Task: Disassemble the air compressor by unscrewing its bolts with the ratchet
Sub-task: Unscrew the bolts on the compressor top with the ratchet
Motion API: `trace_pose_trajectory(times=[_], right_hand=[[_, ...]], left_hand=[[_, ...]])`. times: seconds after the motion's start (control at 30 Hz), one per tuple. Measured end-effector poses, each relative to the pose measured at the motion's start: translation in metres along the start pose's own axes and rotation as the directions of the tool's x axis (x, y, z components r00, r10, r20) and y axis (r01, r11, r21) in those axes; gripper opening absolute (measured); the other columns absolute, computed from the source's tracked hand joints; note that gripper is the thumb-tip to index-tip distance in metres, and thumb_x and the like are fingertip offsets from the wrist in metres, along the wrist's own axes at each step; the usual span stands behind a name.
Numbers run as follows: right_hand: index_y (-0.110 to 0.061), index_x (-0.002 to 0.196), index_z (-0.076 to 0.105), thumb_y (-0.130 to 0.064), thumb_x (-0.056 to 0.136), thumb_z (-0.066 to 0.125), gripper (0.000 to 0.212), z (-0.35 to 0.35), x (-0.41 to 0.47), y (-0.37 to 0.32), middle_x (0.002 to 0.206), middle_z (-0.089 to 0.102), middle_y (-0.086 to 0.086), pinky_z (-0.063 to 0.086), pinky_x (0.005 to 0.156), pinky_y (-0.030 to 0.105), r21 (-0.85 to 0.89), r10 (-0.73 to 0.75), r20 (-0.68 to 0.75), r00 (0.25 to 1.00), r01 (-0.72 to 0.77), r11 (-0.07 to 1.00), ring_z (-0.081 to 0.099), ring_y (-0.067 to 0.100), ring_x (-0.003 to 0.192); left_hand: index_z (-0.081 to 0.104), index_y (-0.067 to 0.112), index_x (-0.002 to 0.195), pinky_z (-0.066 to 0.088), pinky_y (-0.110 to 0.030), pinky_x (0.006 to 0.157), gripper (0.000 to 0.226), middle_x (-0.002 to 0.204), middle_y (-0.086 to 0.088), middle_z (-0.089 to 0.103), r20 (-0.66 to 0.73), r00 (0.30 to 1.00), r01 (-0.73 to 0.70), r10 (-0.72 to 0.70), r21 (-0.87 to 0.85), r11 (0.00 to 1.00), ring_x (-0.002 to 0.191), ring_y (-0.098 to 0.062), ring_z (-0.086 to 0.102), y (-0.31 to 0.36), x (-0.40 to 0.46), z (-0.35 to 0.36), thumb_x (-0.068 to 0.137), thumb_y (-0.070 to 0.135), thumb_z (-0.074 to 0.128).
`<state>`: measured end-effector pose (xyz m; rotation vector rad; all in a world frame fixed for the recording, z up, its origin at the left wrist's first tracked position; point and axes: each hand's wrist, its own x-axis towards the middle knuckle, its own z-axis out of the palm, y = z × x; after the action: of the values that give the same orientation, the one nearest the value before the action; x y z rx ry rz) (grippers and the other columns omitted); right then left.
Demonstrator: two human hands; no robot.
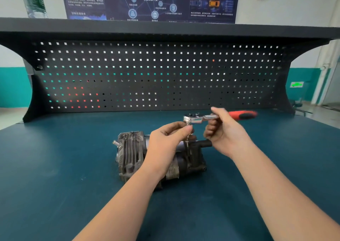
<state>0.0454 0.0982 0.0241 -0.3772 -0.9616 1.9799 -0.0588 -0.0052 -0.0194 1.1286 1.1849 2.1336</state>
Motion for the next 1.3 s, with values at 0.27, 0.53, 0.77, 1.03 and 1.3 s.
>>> trace_pose_trajectory(times=[0.27,0.53,0.77,1.03,1.3], right_hand=[[-0.023,0.054,0.039,-0.026,0.086,0.063,0.04,0.016,-0.02,0.004,0.045,0.044,-0.009,0.036,0.049,0.016,-0.522,-0.676,0.261,0.689,0.69,0.501,0.041,0.003,0.046],[-0.012,0.057,0.041,-0.015,0.089,0.06,0.038,0.024,-0.048,0.009,0.058,0.028,-0.007,0.027,0.054,0.019,-0.347,-0.574,0.803,0.161,0.909,-0.23,0.027,0.01,0.056],[-0.02,0.058,0.05,-0.023,0.091,0.06,0.034,0.007,-0.002,-0.005,0.048,0.042,-0.006,0.031,0.046,0.019,-0.046,-0.114,0.178,0.978,0.124,0.991,0.036,0.007,0.042],[-0.023,0.056,0.047,-0.024,0.089,0.061,0.036,0.01,-0.01,0.005,0.048,0.043,-0.01,0.032,0.048,0.02,-0.334,-0.49,0.091,0.867,0.49,0.805,0.037,0.005,0.043],[0.001,0.053,0.052,-0.018,0.088,0.062,0.042,0.026,-0.053,0.021,0.049,0.042,0.008,0.033,0.049,0.025,-0.37,-0.602,0.777,0.183,0.907,-0.202,0.039,0.019,0.047]], left_hand=[[0.068,0.006,0.094,0.054,-0.026,0.076,0.013,0.09,-0.008,0.074,0.07,0.995,0.066,-0.076,0.134,0.989,0.085,-0.02,0.071,0.002,0.001,-0.002,0.092,0.013,0.057],[0.064,0.022,0.064,0.044,-0.004,0.056,0.027,0.056,0.019,0.065,0.136,0.99,-0.02,-0.024,0.315,0.949,0.055,0.011,0.059,0.007,0.001,-0.001,0.088,0.01,0.06],[0.071,0.016,0.091,0.053,-0.021,0.078,0.012,0.092,-0.006,0.074,0.175,0.984,0.017,-0.026,0.056,0.998,0.088,-0.02,0.071,0.002,0.003,-0.001,0.084,0.018,0.062],[0.071,0.007,0.087,0.053,-0.032,0.081,0.011,0.086,-0.008,0.075,0.036,0.998,0.04,-0.046,0.133,0.99,0.085,-0.022,0.072,0.001,0.004,0.006,0.087,0.016,0.064],[0.058,0.016,0.067,0.042,-0.004,0.06,0.026,0.063,0.026,0.063,0.205,0.979,-0.044,0.002,0.202,0.978,0.062,0.013,0.056,0.006,0.0,0.0,0.086,0.0,0.05]])
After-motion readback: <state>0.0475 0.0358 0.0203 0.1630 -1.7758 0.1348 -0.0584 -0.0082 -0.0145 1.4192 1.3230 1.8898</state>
